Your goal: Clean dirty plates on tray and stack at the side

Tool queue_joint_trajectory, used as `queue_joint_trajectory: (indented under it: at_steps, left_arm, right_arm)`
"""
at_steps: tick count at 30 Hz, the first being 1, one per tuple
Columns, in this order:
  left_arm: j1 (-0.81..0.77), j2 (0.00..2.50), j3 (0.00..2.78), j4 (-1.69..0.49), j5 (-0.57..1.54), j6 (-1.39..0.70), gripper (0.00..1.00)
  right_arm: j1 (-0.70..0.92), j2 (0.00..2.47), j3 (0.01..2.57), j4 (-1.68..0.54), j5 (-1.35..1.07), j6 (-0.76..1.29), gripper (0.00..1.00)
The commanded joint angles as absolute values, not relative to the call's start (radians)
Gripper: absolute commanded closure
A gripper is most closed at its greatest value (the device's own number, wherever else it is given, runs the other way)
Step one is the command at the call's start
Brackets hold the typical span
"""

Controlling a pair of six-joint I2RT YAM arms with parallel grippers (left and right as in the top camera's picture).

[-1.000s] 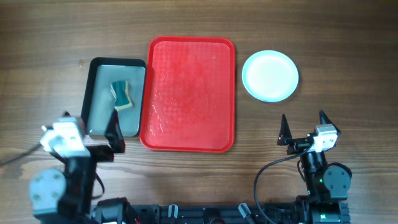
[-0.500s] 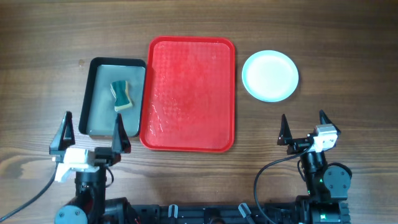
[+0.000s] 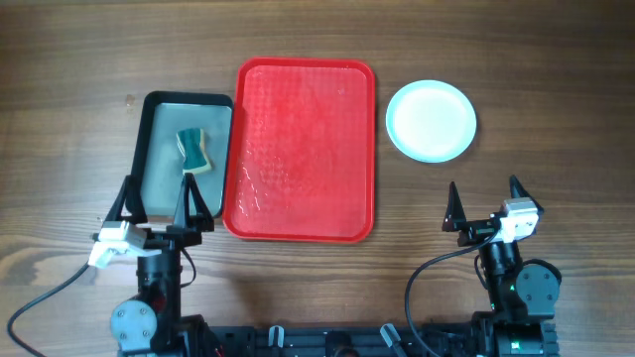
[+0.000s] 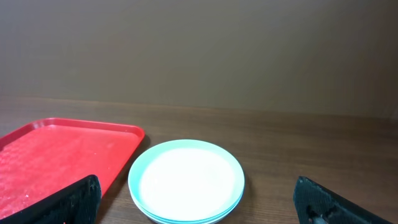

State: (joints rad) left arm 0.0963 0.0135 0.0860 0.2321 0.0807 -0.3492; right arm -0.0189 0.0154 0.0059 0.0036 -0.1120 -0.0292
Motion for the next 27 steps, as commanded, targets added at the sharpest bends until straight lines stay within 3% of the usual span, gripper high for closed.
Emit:
queue_joint_trajectory:
  at_steps: [1,15,27]
  left_arm:
    - [0.09,0.004,0.034,0.236,0.039,-0.435,0.0]
    - [0.09,0.004,0.006,-0.079,0.022,-0.426,0.0]
    - [0.089,0.004,0.006,-0.076,0.036,0.005,0.0]
  right_arm:
    - [-0.026,0.005,0.005,0.008,-0.127,-0.043,0.0]
    - [-0.026,0.005,0.005,0.008,-0.127,-0.043,0.0]
    - [-0.026,0.005,0.005,0.008,-0.127,-0.045,0.0]
